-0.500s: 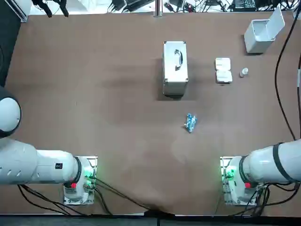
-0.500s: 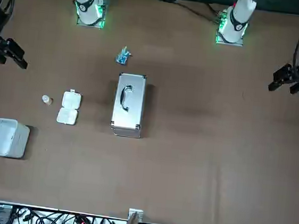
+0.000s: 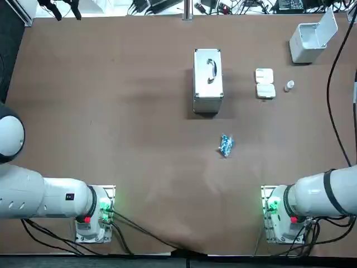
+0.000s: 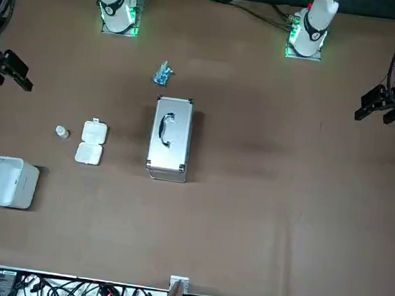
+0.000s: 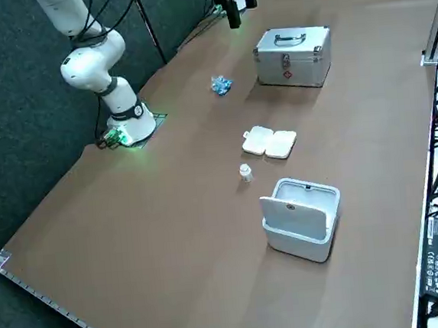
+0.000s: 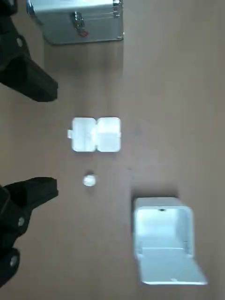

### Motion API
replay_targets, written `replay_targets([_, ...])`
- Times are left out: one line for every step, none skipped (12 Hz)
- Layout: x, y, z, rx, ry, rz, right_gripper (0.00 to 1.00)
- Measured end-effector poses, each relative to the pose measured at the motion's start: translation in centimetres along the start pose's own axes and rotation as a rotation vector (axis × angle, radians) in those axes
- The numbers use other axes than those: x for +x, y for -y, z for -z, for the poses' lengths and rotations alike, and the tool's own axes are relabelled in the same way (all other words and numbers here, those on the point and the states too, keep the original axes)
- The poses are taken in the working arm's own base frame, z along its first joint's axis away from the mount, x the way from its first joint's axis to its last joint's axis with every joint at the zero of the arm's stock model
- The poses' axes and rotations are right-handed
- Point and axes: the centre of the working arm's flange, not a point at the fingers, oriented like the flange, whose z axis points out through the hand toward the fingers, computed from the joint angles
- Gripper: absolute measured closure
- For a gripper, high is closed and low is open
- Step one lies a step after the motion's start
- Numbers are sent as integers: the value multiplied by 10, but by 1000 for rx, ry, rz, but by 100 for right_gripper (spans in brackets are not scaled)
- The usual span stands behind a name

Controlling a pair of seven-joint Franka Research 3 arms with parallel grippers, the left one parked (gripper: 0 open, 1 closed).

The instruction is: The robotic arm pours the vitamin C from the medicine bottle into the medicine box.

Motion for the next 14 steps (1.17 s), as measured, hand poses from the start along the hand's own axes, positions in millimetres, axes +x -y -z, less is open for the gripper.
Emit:
replay_targets([3, -5, 2, 0, -26, 33, 0])
replay_targets([6, -10, 3, -2, -55, 71, 0])
replay_targets([8, -14, 4, -4, -69, 105, 0])
replay_targets([8, -15, 2, -5, -66, 127, 0])
replay_targets([5, -13, -5, -2, -33, 143, 0])
replay_targets([1, -12, -8, -1, -6, 143, 0])
replay_targets([-2, -10, -9, -1, 17, 140, 0])
replay_targets([-7, -9, -9, -1, 40, 141, 0])
replay_targets([-12, -8, -9, 0, 59, 142, 0])
replay_targets([-16, -8, -11, 1, 77, 142, 0])
replay_targets([-19, -8, -16, 2, 99, 142, 0])
replay_targets([-22, -8, -23, 2, 121, 140, 0])
replay_targets([-25, -8, -30, 3, 138, 138, 0])
replay_targets([-27, -8, -38, 3, 152, 137, 0])
